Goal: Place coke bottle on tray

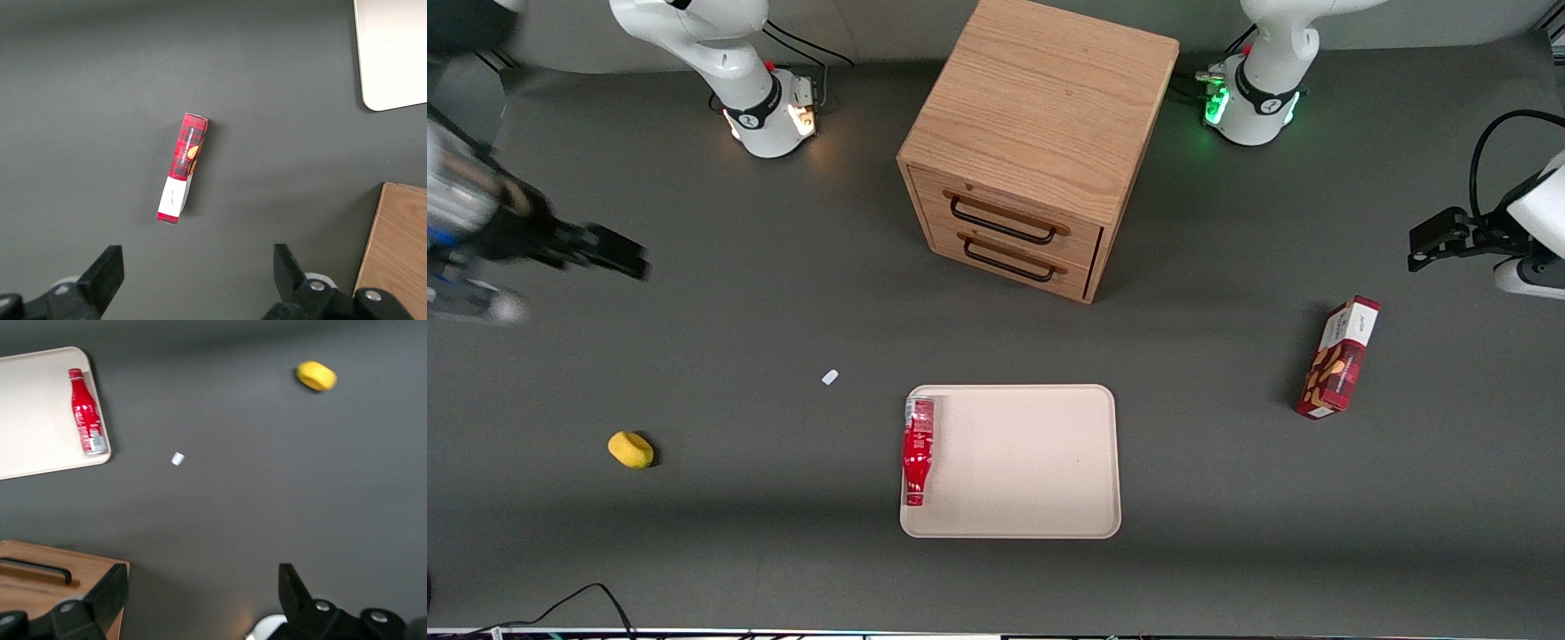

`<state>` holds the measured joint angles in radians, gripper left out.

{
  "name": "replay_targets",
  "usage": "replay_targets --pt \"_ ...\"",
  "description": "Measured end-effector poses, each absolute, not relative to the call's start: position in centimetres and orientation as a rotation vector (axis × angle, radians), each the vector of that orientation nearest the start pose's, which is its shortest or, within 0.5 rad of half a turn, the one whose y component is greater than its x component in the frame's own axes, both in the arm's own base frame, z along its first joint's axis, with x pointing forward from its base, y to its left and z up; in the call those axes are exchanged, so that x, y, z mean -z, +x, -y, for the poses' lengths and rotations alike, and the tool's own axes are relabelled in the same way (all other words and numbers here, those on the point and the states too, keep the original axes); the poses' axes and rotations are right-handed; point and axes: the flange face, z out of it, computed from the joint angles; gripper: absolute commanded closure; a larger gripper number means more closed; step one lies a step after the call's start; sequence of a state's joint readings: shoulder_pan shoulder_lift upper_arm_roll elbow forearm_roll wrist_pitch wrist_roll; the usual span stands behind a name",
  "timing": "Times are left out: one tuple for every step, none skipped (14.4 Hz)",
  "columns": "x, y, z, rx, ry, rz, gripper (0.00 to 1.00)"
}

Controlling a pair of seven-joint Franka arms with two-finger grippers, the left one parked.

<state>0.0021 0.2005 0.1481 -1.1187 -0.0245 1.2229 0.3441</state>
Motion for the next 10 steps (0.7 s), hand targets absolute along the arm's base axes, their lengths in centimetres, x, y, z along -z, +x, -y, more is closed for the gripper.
replay_targets --pt "-69.8 55.0 -5.8 -0.146 -3.14 -0.351 0.0" --pt "-70.2 53.4 -5.2 -0.151 -3.142 -0.371 0.0" --pt "-70.0 52.0 -5.1 -0.157 -3.146 -0.379 0.0" --pt "-69.5 50.8 -5.1 -0.155 -3.151 -0.38 0.0" --pt "-68.9 49.8 -5.2 -0.159 -3.156 -0.378 0.0" --pt "-68.4 49.1 -5.3 -0.166 -3.16 -0.376 0.0" --pt "-68.0 48.7 -5.4 -0.175 -3.163 -0.374 0.0" --pt "-67.8 48.6 -5.5 -0.176 -3.164 -0.371 0.0" --pt "-67.8 48.7 -5.7 -0.167 -3.163 -0.367 0.0" --pt "-67.7 48.8 -5.8 -0.163 -3.159 -0.363 0.0"
